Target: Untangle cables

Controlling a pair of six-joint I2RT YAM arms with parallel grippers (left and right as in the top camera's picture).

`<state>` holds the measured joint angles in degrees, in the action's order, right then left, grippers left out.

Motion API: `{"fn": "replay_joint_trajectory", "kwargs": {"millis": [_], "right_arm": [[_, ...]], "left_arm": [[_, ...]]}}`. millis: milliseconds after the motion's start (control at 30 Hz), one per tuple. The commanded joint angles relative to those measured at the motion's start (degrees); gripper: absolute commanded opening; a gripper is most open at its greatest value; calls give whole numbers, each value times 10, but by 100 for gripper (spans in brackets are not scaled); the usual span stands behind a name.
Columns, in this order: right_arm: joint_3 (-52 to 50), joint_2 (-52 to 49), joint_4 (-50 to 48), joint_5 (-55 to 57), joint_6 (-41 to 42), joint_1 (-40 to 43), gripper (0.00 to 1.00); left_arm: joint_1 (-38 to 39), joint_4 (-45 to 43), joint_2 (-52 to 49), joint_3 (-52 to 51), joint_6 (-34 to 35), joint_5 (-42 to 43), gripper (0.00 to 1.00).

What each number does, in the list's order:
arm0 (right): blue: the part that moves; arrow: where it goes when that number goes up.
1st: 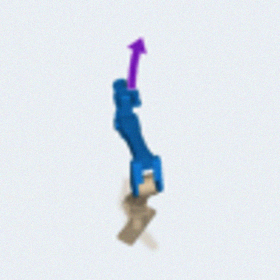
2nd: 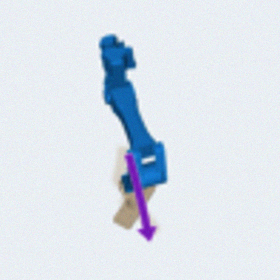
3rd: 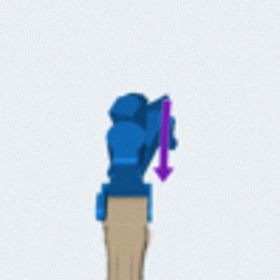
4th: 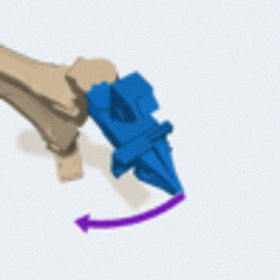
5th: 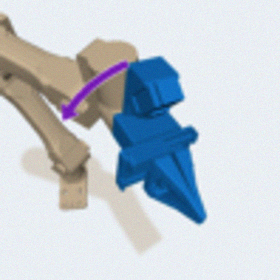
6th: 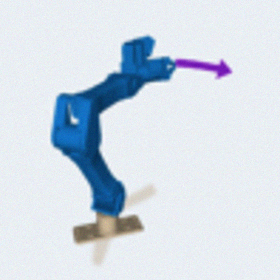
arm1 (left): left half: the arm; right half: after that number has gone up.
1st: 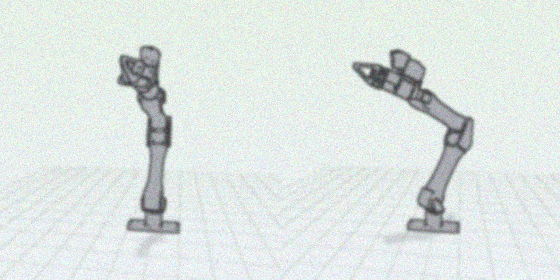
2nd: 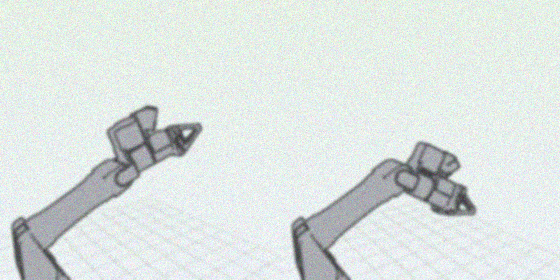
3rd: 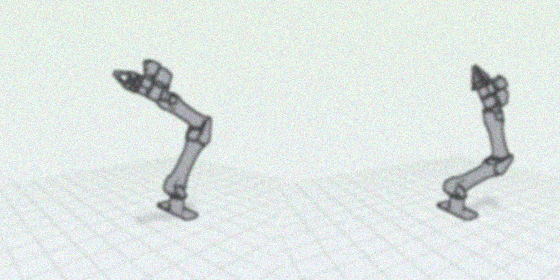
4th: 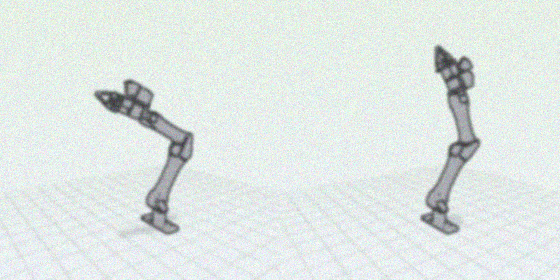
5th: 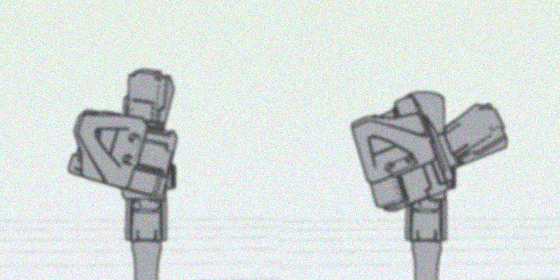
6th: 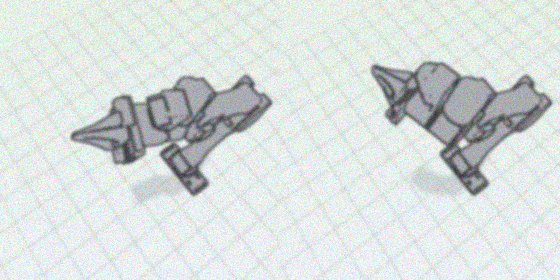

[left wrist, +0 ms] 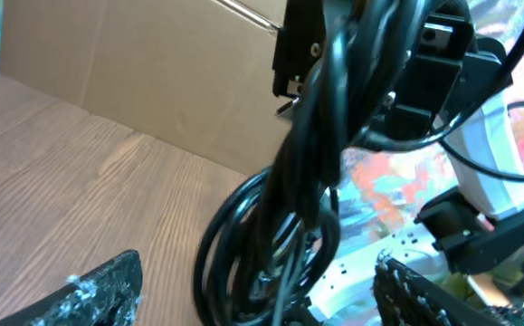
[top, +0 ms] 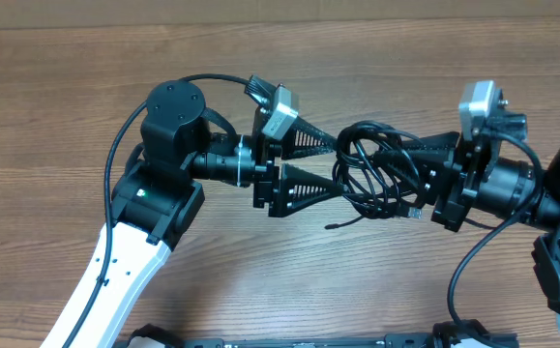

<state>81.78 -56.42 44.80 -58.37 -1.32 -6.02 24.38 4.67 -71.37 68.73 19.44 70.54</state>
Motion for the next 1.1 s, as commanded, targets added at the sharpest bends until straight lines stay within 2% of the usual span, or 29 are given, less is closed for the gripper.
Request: {"fn": "replay_joint_trajectory", "kwargs": {"millis": [0,133,400,533,567,600,633,700,900,933,967,1000,1033,1067], "right_arm": [[8,4,-4,-35,35,1,7],[8,3,12,-35,35,1,8],[8,3,9,-58,41,1,8],[8,3,9,-58,45,1,10],[8,3,10,-58,45,1,12],[8,3,12,-58,45,1,14],[8,3,14,-58,45,1,15],[8,3,20,-58,45,1,19],[8,3,23,-58,45,1,19],[8,3,23,-58,45,1,25],[8,3,23,-55,45,1,42],[8,3,25,-40,46,1,78],[8,3,32,-9,46,1,100],[8,3,39,17,52,1,100]], "left_arm": [[0,-8,5,12,-32,10,81],[1,-43,5,12,-24,10,80],[37,-66,5,12,-21,-20,66],[43,-66,4,12,-21,-20,44],[43,-66,4,12,-21,-20,32],[43,-67,4,12,-21,-20,13],[43,-67,4,12,-21,-20,4],[43,-67,4,12,-21,-20,4],[43,-66,4,12,3,-20,4],[43,-66,4,12,3,-20,4],[43,-66,4,12,3,-19,4],[42,-66,4,12,7,-20,4],[40,-66,4,12,14,-20,4],[40,-66,4,12,14,-21,4]]}}
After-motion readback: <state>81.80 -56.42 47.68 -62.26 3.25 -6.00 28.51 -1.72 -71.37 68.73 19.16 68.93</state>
